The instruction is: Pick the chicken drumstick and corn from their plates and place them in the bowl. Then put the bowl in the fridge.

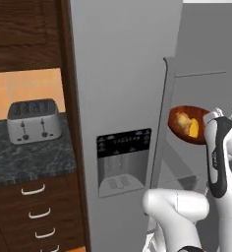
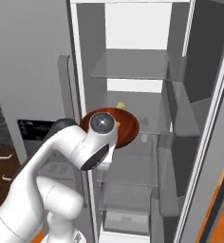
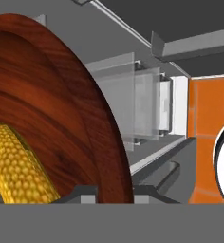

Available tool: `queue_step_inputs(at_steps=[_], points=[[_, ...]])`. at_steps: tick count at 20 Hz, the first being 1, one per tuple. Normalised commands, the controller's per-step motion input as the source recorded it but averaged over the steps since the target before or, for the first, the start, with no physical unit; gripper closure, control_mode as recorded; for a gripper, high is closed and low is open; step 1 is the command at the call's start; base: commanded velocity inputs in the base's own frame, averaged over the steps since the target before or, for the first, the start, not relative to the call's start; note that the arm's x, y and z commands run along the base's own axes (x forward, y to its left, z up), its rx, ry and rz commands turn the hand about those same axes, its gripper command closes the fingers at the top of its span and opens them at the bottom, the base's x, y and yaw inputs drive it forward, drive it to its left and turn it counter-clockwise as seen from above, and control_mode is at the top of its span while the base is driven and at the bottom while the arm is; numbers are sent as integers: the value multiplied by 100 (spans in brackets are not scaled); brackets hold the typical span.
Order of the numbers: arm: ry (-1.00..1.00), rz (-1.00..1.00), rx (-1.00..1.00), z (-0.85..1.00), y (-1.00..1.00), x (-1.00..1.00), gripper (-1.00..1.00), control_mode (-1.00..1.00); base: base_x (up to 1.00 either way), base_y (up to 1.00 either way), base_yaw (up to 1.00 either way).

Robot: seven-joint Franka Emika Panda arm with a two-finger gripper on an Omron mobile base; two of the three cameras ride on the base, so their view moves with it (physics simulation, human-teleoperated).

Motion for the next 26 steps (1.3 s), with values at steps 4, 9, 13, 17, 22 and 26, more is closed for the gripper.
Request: queue_step_inputs(at_steps=[4, 9, 13, 17, 22, 26], points=[[0, 0, 0, 0, 0, 0, 100, 100, 18, -35, 26], [0, 0, 0, 0, 0, 0, 100, 100, 27, -45, 24], [0, 0, 0, 0, 0, 0, 100, 100, 41, -51, 21], [0, 0, 0, 0, 0, 0, 100, 100, 85, -2, 1], [0, 0, 0, 0, 0, 0, 100, 100, 54, -2, 0], [0, 0, 0, 0, 0, 0, 100, 100, 70, -8, 0]])
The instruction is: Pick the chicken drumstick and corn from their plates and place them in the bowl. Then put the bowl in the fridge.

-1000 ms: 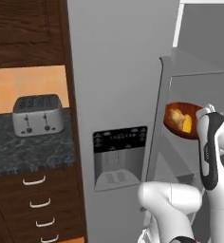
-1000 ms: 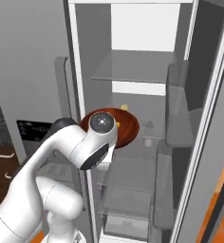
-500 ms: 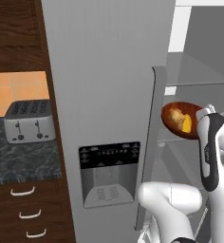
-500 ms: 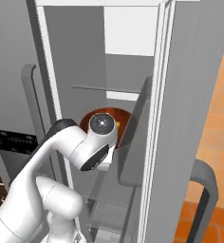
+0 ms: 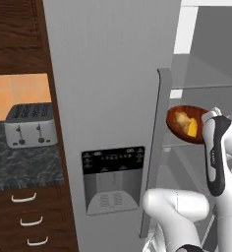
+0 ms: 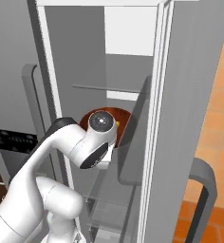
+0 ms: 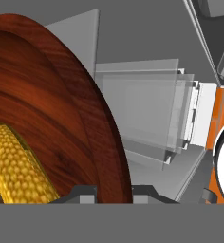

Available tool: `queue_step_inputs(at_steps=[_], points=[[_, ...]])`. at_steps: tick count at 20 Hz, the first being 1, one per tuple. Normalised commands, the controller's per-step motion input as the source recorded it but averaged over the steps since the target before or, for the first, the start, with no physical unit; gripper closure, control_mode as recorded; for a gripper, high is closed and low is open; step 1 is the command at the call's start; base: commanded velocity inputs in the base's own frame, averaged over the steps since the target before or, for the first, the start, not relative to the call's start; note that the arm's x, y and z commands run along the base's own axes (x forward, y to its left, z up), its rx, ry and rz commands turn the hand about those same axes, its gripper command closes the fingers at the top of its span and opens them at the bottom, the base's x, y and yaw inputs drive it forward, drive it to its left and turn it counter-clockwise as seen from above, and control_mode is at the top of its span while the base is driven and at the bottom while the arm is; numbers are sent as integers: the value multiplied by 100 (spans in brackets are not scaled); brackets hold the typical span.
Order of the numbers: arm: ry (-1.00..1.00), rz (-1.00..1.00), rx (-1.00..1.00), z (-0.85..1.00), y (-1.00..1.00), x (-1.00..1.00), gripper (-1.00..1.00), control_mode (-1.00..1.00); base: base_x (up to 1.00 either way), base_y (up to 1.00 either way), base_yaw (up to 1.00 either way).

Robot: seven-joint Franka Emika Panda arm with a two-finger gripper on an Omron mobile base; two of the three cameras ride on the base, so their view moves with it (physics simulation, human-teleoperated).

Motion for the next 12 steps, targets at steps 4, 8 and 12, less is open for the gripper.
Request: queue_step_inputs(at_steps=[4, 8, 12], points=[[0, 0, 0, 0, 0, 0, 100, 100, 56, -5, -6], [0, 0, 0, 0, 0, 0, 100, 100, 56, 1, -22], [2, -6, 0, -20, -1, 52, 100, -100, 16, 0, -4]])
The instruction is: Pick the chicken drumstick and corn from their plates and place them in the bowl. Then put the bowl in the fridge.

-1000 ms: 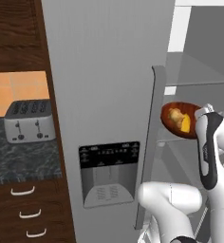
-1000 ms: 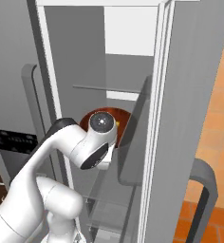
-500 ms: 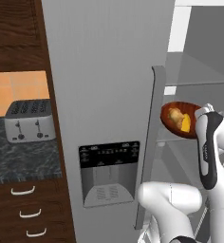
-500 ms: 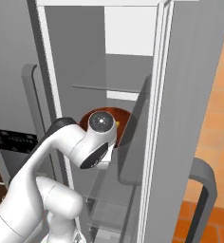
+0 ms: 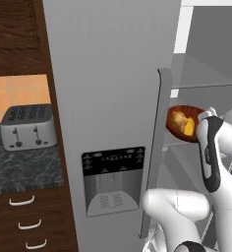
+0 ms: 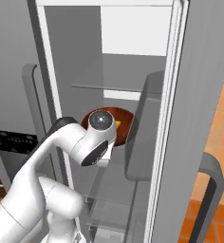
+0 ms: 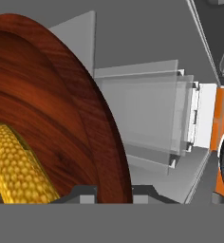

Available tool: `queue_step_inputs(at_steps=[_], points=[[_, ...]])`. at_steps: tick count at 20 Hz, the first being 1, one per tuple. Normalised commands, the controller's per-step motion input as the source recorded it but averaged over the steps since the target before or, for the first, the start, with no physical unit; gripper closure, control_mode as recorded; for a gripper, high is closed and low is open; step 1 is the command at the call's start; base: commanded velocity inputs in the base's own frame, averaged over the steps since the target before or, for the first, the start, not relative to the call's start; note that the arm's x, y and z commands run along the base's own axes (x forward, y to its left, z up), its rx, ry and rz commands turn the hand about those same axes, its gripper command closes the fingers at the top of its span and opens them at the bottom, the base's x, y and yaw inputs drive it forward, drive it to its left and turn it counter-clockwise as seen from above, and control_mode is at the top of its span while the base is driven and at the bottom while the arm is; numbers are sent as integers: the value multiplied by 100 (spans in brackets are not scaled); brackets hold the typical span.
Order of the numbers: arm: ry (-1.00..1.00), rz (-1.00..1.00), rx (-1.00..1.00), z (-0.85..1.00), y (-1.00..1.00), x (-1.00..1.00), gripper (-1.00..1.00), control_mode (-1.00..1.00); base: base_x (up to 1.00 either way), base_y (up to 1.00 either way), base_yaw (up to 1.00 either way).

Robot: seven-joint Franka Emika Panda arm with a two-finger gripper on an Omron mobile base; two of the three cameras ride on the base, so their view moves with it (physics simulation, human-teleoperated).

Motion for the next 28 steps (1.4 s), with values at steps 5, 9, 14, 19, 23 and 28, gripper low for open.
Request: queue_step_inputs(at_steps=[5, 9, 14, 19, 23, 28], points=[[1, 0, 0, -42, -3, 73, 100, -100, 0, 0, 0], [0, 6, 0, -28, -28, 65, 100, -100, 0, 0, 0], [4, 4, 2, -9, -43, 64, 100, -100, 0, 0, 0], [6, 1, 1, -11, -29, 50, 100, -100, 0, 0, 0], [1, 0, 0, -40, 0, 38, 100, -100, 0, 0, 0], [2, 0, 0, -42, 0, 29, 100, -100, 0, 0, 0]])
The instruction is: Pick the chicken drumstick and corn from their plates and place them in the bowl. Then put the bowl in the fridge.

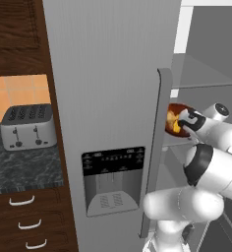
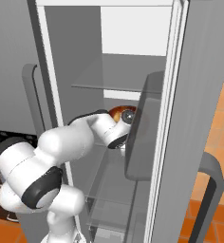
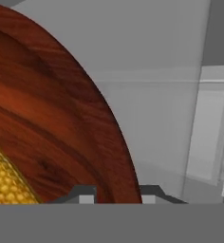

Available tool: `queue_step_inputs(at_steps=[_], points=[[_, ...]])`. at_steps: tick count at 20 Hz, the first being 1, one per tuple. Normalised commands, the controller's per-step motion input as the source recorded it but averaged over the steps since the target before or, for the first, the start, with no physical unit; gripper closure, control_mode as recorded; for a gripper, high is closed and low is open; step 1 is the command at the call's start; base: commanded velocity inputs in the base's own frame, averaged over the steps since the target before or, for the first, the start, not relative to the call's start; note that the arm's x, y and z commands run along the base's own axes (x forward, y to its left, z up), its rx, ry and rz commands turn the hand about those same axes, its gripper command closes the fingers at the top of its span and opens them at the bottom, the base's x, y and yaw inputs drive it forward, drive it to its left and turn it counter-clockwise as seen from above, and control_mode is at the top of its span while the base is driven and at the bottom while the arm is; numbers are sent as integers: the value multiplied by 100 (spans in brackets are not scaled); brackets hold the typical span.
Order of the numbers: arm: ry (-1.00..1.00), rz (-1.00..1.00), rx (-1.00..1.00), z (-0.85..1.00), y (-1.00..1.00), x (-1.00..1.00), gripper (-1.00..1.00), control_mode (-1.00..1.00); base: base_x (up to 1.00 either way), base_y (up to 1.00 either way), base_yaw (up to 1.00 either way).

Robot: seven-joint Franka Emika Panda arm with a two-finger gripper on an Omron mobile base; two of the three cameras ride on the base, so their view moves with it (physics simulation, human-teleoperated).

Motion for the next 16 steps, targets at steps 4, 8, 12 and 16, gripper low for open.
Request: queue_step_inputs(at_steps=[4, 8, 12, 16], points=[[-4, 0, 0, -7, 0, 9, -100, -100, 0, 0, 0], [-13, 0, -1, 16, 11, -22, -100, -100, 0, 0, 0], [-18, 0, -10, 55, 34, -56, -100, -100, 0, 0, 0], [-2, 0, -7, 87, 46, -83, -100, -100, 0, 0, 0]])
